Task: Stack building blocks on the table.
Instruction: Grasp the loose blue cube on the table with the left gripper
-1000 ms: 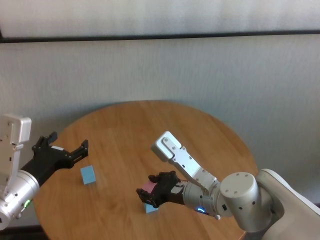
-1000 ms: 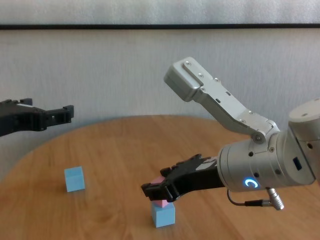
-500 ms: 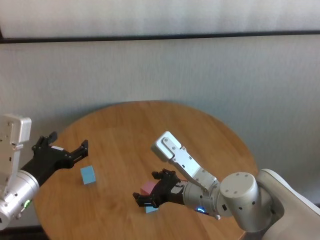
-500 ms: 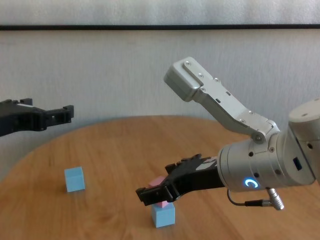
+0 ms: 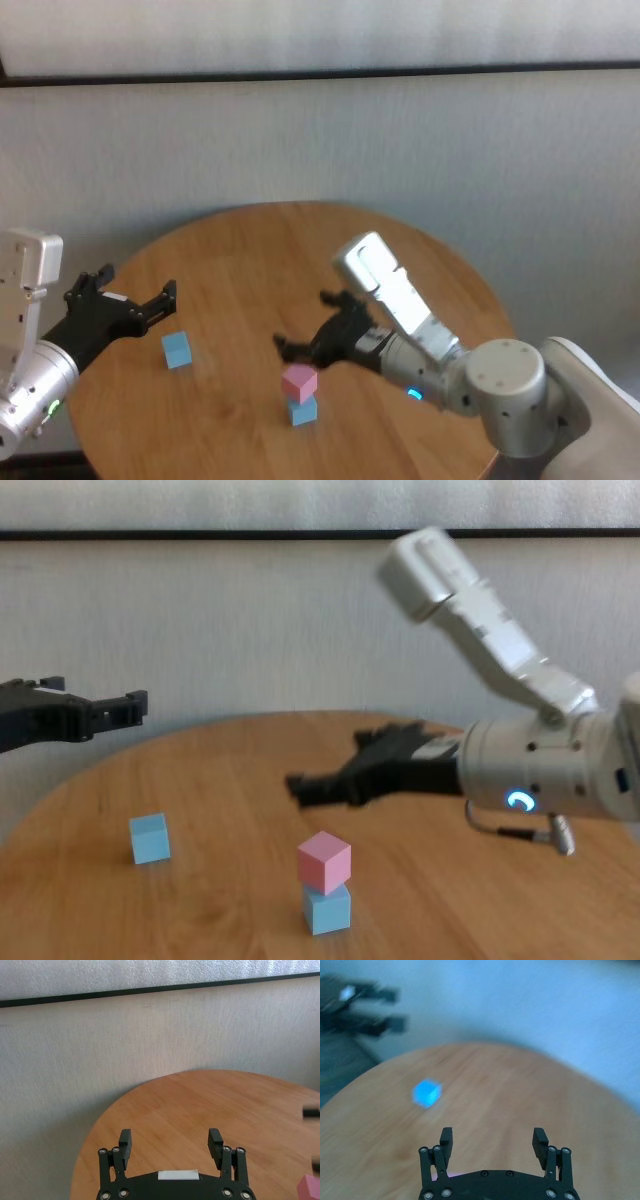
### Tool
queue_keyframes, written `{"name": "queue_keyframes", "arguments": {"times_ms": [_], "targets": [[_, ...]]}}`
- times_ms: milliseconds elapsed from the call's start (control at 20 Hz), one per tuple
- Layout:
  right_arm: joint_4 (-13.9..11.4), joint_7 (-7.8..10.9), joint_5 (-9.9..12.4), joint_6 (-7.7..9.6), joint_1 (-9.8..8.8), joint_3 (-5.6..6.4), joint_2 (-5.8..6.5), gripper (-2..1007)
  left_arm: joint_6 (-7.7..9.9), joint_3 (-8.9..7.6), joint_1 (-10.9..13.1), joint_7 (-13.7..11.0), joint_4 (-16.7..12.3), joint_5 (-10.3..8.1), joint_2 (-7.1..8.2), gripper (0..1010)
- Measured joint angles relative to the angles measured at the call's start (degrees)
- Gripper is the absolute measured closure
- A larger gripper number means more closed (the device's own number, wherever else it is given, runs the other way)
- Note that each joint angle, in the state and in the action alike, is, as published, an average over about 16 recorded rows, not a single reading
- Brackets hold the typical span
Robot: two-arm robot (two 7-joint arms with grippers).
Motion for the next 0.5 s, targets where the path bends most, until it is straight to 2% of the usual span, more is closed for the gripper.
{"name": "queue_keyframes", "arguments": {"times_ms": [200, 500], "targets": [[1.6, -4.92, -0.7, -6.80, -0.15, 3.43, -0.46, 1, 0.00, 0.00, 0.0, 0.0, 0.0, 0.00, 0.00, 11], [5.8, -13.05, -4.2, -17.79, 0.43, 7.70, -0.87, 0, 0.00, 0.00, 0.0, 0.0, 0.0, 0.00, 0.00, 11]]}}
